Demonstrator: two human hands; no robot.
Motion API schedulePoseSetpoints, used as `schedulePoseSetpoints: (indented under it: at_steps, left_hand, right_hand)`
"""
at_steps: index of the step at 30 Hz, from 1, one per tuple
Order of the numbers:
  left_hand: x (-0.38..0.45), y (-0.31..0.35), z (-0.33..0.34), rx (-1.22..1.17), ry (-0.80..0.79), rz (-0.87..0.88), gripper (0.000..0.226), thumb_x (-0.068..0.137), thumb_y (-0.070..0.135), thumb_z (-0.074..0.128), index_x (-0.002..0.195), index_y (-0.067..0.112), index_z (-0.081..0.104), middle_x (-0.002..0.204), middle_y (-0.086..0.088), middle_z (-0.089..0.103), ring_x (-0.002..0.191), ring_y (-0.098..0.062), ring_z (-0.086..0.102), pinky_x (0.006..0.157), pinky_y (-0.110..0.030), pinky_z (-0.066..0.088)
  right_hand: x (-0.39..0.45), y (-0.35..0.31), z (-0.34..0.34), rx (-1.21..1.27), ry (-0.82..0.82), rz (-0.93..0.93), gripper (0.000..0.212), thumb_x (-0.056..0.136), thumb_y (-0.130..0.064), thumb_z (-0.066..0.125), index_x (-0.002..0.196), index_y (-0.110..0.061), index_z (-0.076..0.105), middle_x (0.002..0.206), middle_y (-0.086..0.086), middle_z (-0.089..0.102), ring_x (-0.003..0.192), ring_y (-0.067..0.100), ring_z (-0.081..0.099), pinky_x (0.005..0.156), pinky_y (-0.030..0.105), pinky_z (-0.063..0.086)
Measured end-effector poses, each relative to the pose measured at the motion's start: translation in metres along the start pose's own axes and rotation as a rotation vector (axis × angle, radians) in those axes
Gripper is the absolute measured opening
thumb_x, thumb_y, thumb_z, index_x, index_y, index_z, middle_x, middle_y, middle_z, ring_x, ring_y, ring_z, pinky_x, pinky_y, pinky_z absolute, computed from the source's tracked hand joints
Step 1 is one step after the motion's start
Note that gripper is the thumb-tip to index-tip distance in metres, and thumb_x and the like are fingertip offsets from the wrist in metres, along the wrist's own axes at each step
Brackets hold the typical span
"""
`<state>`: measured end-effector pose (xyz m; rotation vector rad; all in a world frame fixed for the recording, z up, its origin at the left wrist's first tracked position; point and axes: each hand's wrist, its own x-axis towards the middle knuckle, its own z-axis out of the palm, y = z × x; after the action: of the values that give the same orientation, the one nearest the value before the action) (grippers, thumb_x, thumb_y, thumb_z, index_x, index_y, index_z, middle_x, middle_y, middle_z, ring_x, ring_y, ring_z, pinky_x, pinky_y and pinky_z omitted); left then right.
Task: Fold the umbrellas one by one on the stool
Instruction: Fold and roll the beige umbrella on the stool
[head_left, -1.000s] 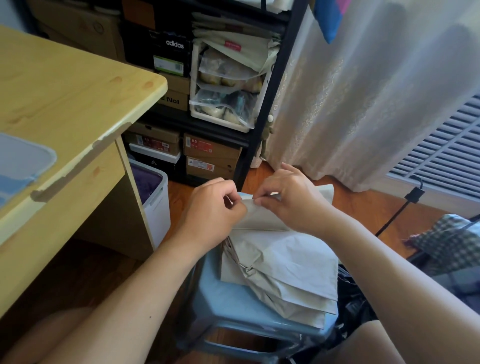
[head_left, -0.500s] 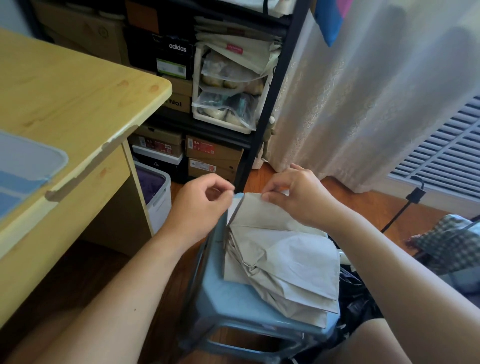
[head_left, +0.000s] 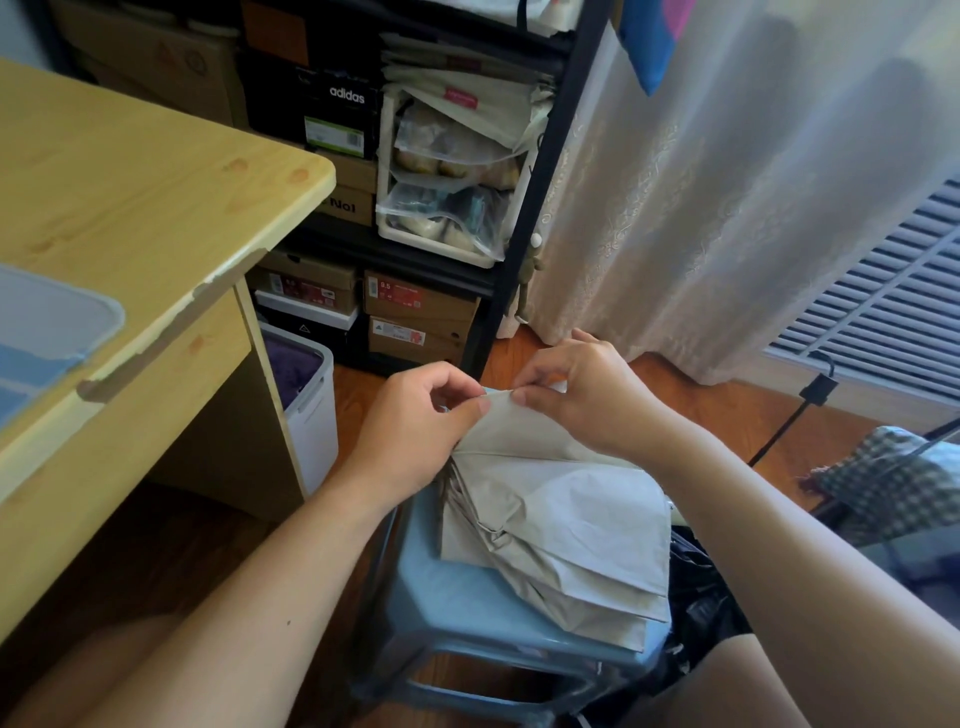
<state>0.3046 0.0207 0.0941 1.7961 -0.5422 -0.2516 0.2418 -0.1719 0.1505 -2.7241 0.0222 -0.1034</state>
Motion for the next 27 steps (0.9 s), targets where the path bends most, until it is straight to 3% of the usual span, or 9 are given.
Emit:
schedulePoseSetpoints:
  at_steps: [9, 16, 18, 22, 27]
  left_hand:
    - [-0.005, -0.005, 0.005, 0.100, 0.070, 0.000, 0.017, 0.087, 0.022, 0.080, 0.088, 0.021, 0.062, 0.086, 0.005, 0.061, 0.077, -0.007, 0.056, 0.065, -0.010, 0.043]
    - [-0.011, -0.007, 0.010, 0.128, 0.036, -0.048, 0.010, 0.089, 0.026, 0.078, 0.090, 0.020, 0.069, 0.082, 0.008, 0.067, 0.077, -0.006, 0.062, 0.064, -0.016, 0.047]
    - [-0.012, -0.006, 0.011, 0.102, 0.035, -0.025, 0.007, 0.090, 0.025, 0.077, 0.088, 0.021, 0.071, 0.081, 0.008, 0.069, 0.078, -0.006, 0.063, 0.066, -0.020, 0.050]
    - [-0.015, 0.001, 0.015, -0.043, 0.108, -0.009, 0.008, 0.090, 0.017, 0.077, 0.092, 0.019, 0.069, 0.084, 0.009, 0.070, 0.082, 0.000, 0.064, 0.069, -0.010, 0.048]
    - [-0.018, 0.005, 0.017, -0.115, 0.172, 0.025, 0.028, 0.088, 0.009, 0.077, 0.103, 0.030, 0.066, 0.082, 0.011, 0.072, 0.082, -0.001, 0.067, 0.072, -0.009, 0.048]
  right_hand:
    - [0.000, -0.005, -0.001, 0.049, 0.025, 0.064, 0.019, 0.097, -0.025, 0.071, 0.084, -0.038, 0.066, 0.092, -0.016, 0.072, 0.093, 0.000, 0.064, 0.127, 0.045, 0.012]
    - [0.000, -0.004, 0.001, 0.047, 0.024, 0.048, 0.019, 0.096, -0.026, 0.071, 0.084, -0.039, 0.066, 0.091, -0.016, 0.073, 0.091, 0.000, 0.065, 0.127, 0.048, 0.014]
    - [0.001, -0.003, 0.002, 0.041, 0.024, 0.039, 0.021, 0.096, -0.026, 0.071, 0.083, -0.041, 0.065, 0.088, -0.019, 0.071, 0.089, -0.003, 0.063, 0.127, 0.048, 0.015]
    - [0.001, -0.003, 0.004, 0.025, 0.028, 0.017, 0.021, 0.096, -0.027, 0.072, 0.084, -0.042, 0.064, 0.087, -0.021, 0.069, 0.085, -0.009, 0.059, 0.127, 0.048, 0.015]
    - [-0.002, -0.003, 0.002, 0.032, 0.034, 0.020, 0.020, 0.095, -0.027, 0.073, 0.084, -0.041, 0.065, 0.087, -0.021, 0.068, 0.086, -0.007, 0.059, 0.126, 0.048, 0.015]
